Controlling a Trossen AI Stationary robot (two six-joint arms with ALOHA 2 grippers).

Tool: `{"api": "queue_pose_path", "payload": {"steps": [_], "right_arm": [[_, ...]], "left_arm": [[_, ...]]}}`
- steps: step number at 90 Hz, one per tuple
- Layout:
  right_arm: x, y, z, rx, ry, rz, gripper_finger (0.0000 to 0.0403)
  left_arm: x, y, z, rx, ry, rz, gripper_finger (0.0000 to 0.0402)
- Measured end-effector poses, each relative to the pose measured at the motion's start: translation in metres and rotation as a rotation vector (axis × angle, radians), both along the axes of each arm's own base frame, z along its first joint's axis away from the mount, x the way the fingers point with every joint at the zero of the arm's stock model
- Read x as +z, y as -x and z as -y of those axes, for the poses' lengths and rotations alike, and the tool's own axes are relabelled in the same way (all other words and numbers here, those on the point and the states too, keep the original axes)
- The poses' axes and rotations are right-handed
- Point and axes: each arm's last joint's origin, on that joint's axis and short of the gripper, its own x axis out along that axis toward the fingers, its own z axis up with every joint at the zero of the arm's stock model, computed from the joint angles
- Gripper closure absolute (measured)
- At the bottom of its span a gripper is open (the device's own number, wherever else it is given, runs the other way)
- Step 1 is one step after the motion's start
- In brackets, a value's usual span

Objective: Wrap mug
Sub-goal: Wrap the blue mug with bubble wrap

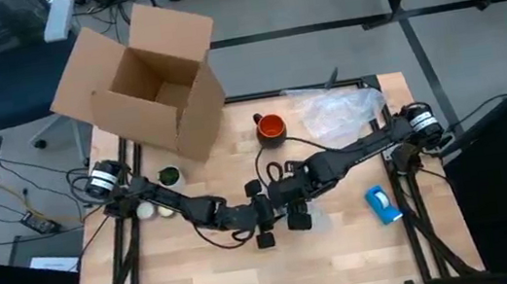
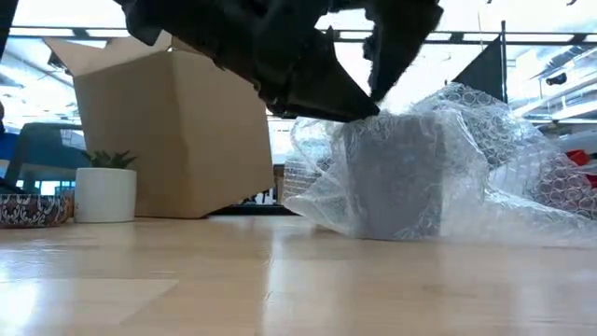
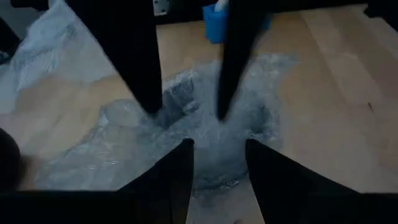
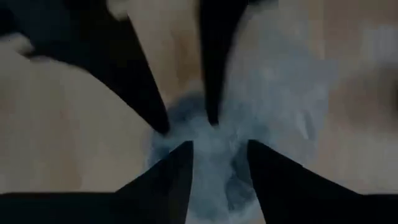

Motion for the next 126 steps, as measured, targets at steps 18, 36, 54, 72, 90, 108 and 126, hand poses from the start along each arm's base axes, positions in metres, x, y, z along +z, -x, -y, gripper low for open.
{"api": "queue_pose_path", "payload": {"steps": [18,36,54,72,90,108,126], "right_arm": [[-0.028,0.008,0.008,-0.062,-0.019,-0.085,0.031],[-0.054,0.017,0.022,-0.106,-0.018,-0.167,0.0372],[-0.061,0.018,0.029,-0.124,-0.023,-0.182,0.0397],[-0.047,0.012,0.019,-0.099,-0.036,-0.134,0.0402],[-0.029,0.007,0.004,-0.058,-0.05,-0.077,0.0403],[-0.028,0.007,0.002,-0.074,-0.066,-0.071,0.0403],[-0.029,0.01,-0.005,-0.05,-0.094,-0.093,0.0403]], "left_arm": [[0.005,0.003,-0.001,-0.004,-0.014,-0.014,0.0273],[0.036,0.017,-0.004,-0.011,-0.016,-0.024,0.0273],[0.087,0.047,-0.005,-0.039,-0.011,-0.008,0.0273],[0.091,0.054,-0.001,-0.046,-0.009,-0.018,0.0273],[0.06,0.037,0.005,-0.039,-0.016,-0.076,0.0273],[0.028,0.01,0.005,-0.034,-0.043,-0.033,0.0273],[0.006,-0.004,0.0,-0.023,-0.035,-0.029,0.0273]]}}
